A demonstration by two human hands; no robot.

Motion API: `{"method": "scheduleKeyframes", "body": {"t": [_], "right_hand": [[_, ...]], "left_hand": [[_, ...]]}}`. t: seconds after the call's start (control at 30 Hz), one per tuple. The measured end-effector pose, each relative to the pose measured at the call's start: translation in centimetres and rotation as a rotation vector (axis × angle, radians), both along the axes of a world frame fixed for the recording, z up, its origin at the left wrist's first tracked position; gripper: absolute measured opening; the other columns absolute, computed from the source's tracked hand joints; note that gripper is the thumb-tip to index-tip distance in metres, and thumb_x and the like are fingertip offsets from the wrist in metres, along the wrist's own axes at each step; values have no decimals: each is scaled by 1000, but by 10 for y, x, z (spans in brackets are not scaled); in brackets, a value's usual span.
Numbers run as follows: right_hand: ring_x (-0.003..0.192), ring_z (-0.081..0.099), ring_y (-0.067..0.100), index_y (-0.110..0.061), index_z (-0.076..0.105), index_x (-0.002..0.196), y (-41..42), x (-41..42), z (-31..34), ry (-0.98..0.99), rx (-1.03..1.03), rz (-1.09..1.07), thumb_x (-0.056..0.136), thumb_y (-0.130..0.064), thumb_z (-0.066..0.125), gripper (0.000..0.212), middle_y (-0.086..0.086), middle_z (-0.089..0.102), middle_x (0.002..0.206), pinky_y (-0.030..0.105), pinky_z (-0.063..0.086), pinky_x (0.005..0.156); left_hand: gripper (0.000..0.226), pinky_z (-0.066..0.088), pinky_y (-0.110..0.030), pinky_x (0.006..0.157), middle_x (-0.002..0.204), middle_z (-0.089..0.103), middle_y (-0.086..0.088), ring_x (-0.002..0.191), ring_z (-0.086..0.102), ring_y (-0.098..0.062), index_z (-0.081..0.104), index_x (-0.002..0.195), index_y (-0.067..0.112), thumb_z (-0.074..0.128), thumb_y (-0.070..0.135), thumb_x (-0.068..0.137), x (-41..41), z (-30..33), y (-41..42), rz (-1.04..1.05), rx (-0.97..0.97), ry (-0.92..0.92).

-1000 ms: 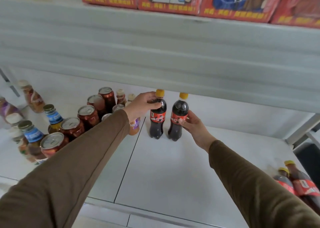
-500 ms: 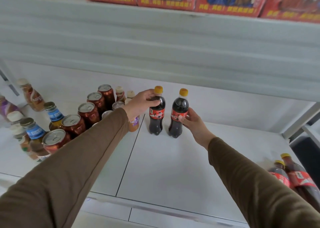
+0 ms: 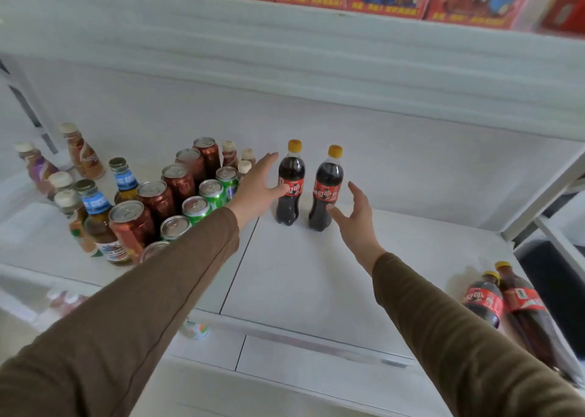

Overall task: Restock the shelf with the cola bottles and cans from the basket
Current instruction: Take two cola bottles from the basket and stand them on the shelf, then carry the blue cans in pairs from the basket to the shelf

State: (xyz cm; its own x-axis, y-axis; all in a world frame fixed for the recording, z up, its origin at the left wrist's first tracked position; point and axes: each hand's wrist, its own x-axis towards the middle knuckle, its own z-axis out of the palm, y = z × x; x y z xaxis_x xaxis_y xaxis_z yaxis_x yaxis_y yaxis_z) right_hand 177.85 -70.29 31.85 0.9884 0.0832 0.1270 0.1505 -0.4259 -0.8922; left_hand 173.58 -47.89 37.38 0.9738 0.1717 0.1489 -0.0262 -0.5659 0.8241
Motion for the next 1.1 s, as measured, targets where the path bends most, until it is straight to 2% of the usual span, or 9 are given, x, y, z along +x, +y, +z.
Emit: {"method": "scheduleKeyframes", "body": {"t": [0.13, 0.27, 0.57, 0.8, 0.97, 1.1], "right_hand": [[146, 31, 29, -16, 37, 155, -6, -33, 3, -156, -131, 46, 96, -24, 70, 68, 6, 39, 159, 43, 29, 119], [143, 34, 30, -16, 42, 152, -16, -80, -2, -207, -224, 162, 94, -23, 70, 65, 7, 43, 157, 47, 34, 116], [149, 27, 29, -22, 39, 154, 9, -200, -11, -271, -396, 470, 96, -29, 67, 65, 3, 33, 164, 52, 27, 120], [147, 30, 30, -23, 44, 152, 101, -335, -10, -338, -453, 752, 91, -28, 70, 66, 3, 37, 161, 48, 26, 120], [148, 28, 32, -23, 44, 151, 176, -477, -16, -410, -447, 983, 92, -30, 68, 64, 4, 38, 160, 52, 25, 120], [148, 28, 30, -22, 40, 152, 230, -601, -25, -472, -457, 1161, 95, -33, 66, 63, 4, 35, 161, 46, 23, 120]], "left_hand": [[72, 26, -50, 121, 161, 32, -18, 149, 27, -35, 31, 158, 13, 68, 22, 96, -48, -11, -16, 39, 182, -53], [73, 8, -37, 125, 170, 12, -5, 157, 3, -21, 30, 158, 18, 67, 25, 96, -112, -27, -42, 99, 322, -99], [82, 2, -40, 126, 171, 8, -9, 157, 0, -29, 23, 161, 17, 65, 39, 95, -281, -61, -50, 336, 605, 102], [84, 2, -43, 127, 171, 9, -6, 158, -1, -27, 20, 162, 19, 65, 42, 94, -457, -67, -1, 599, 632, 214], [82, 6, -43, 127, 170, 11, -8, 157, 3, -29, 24, 160, 20, 67, 41, 93, -623, -80, 39, 802, 568, 342], [83, 8, -46, 126, 171, 8, -10, 157, 3, -30, 25, 160, 19, 68, 40, 92, -759, -92, 66, 950, 520, 436]]}}
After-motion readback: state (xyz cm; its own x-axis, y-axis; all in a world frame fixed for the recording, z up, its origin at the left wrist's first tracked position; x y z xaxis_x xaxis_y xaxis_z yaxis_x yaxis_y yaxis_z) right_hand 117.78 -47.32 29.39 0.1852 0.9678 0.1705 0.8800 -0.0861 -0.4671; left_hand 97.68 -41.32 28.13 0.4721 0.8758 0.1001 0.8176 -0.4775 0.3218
